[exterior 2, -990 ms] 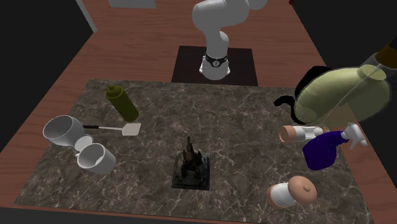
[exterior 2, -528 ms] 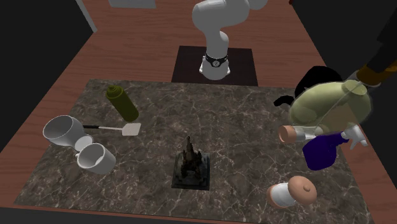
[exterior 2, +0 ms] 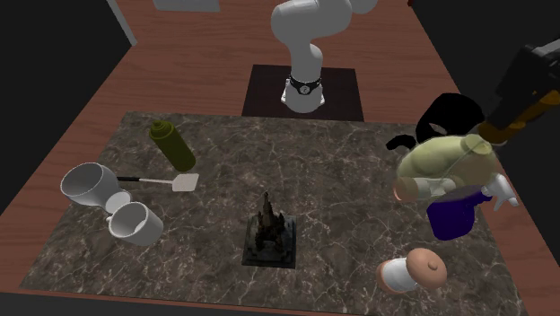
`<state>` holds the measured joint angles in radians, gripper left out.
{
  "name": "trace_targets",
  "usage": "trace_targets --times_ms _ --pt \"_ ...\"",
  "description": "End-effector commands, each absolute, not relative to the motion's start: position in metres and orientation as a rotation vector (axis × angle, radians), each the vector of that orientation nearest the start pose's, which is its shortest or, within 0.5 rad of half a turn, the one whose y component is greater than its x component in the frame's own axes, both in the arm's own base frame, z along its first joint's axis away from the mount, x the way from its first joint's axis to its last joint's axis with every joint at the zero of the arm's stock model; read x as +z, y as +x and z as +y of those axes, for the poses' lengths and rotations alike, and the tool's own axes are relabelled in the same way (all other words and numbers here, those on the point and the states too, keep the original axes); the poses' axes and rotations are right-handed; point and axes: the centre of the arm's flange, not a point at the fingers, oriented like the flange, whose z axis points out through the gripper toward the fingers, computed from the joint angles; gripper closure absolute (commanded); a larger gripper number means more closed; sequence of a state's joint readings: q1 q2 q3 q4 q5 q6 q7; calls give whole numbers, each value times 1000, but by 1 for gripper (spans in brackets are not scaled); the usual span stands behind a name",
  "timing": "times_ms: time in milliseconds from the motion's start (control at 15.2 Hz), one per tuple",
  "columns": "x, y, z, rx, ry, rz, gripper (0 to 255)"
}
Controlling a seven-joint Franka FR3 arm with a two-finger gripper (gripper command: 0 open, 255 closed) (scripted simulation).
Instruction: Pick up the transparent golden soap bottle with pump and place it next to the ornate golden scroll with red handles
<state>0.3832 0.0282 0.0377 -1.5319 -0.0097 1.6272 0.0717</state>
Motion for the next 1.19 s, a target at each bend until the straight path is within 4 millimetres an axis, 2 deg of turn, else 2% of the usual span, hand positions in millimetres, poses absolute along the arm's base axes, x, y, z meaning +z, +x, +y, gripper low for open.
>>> trace_targets --times_ms 0,1122 --pt "622 520 232 -107 -3084 -544 255" --pt "533 520 232 -107 -3084 -544 255"
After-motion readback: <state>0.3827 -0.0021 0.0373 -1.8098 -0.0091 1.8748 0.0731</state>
